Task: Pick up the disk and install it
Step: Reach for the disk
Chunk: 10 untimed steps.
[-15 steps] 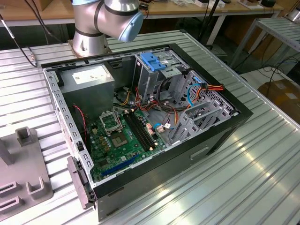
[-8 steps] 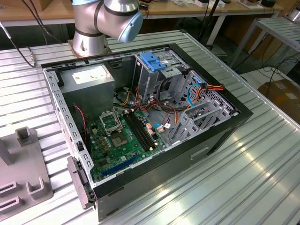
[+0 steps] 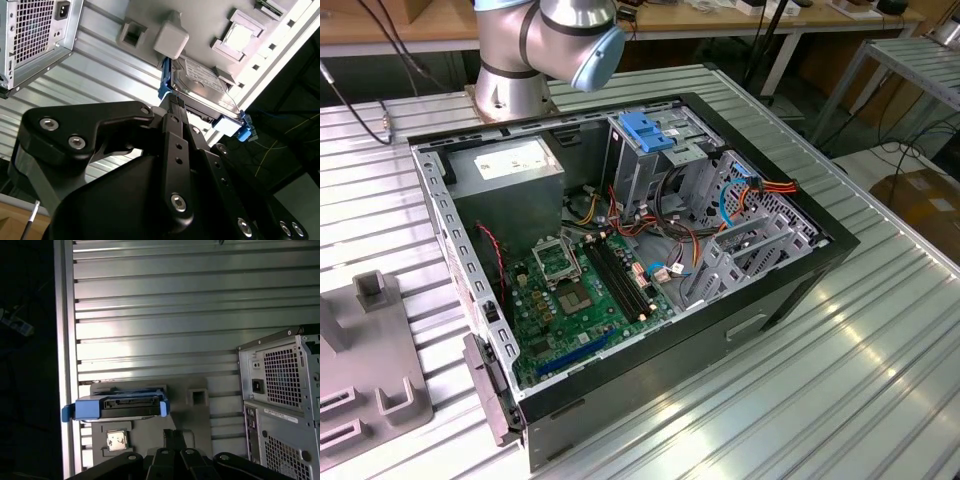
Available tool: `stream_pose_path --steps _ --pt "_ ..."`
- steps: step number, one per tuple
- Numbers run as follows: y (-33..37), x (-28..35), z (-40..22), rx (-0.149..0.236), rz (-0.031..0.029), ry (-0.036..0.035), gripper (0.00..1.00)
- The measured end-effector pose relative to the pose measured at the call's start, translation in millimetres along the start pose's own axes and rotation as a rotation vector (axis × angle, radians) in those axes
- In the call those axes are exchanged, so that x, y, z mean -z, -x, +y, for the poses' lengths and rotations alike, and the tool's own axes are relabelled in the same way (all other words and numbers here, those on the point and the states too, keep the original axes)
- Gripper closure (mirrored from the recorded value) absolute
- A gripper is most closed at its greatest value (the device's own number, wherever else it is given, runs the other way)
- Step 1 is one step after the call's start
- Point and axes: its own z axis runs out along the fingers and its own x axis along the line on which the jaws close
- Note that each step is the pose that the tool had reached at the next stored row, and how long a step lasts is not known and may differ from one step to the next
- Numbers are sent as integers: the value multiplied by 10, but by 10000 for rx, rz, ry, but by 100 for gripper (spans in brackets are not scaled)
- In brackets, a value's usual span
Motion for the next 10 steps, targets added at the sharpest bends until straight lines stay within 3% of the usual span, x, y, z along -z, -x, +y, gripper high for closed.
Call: stream_pose_path --steps 10 --pt "-174 5 -13 0 0 0 90"
